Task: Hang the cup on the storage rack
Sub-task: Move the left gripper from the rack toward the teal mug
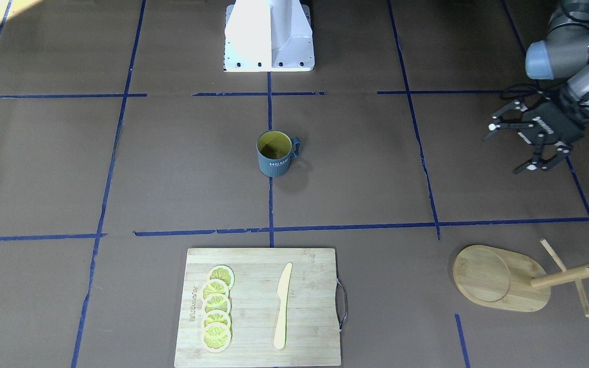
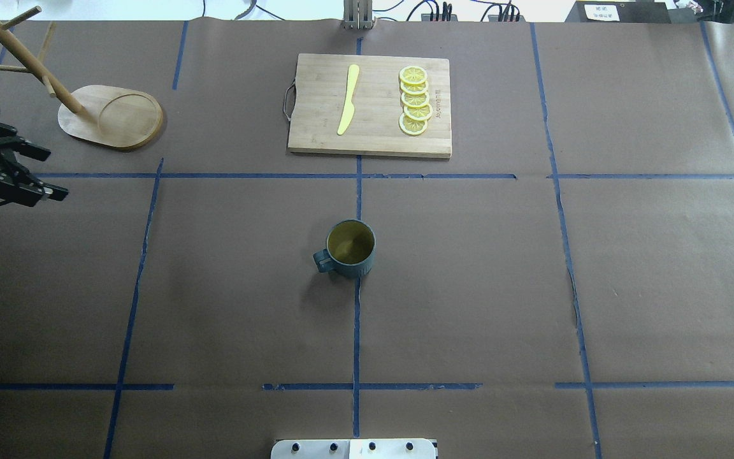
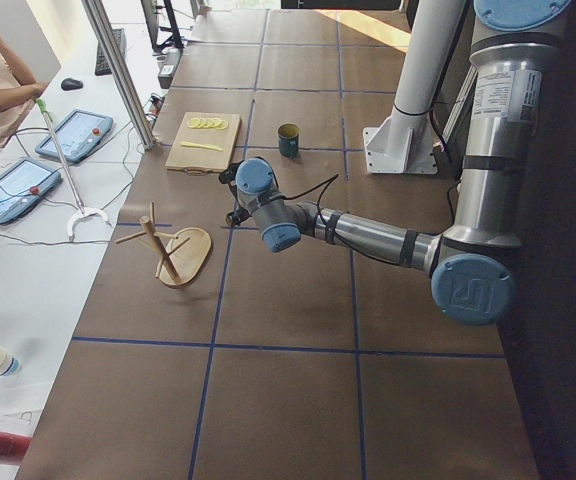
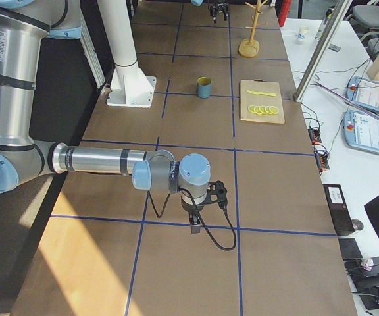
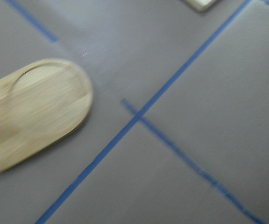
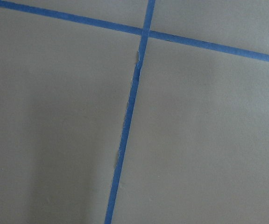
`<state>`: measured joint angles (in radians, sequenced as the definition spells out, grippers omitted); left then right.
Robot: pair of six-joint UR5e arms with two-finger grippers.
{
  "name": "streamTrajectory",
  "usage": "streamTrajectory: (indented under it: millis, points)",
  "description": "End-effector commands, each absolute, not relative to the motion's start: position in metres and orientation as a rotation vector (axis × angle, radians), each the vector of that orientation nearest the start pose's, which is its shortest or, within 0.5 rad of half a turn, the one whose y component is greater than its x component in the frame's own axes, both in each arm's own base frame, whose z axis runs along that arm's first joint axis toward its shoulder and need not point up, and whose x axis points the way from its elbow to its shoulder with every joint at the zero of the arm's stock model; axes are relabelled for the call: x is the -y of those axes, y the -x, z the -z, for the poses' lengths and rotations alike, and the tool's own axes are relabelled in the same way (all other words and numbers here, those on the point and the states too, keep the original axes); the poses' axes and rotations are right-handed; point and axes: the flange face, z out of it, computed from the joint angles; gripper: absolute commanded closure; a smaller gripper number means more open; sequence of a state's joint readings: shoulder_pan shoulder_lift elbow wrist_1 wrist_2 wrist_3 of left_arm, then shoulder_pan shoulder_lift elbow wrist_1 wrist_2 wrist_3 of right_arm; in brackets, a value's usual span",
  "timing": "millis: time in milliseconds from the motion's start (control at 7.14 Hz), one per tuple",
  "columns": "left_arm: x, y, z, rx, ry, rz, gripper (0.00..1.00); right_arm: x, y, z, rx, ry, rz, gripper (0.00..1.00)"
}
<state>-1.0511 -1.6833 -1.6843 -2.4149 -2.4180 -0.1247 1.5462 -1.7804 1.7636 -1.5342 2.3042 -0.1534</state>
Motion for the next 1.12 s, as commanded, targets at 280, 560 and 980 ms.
streamTrajectory:
  millis: [280, 560, 980]
  points:
    - [0.439, -0.416, -0.315, -1.134, -0.869, -0.91, 0.0, 0.406, -0.057, -0.657, 0.733, -0.069, 0.178, 0.0]
    - [0.389, -0.496, -0.292, -1.069, -0.961, -0.893, 0.0, 0.406, -0.057, -0.658, 0.733, -0.068, 0.178, 0.0]
    - [0.338, -0.563, -0.266, -1.034, -1.03, -0.87, 0.0, 0.402, -0.057, -0.661, 0.733, -0.062, 0.178, 0.0]
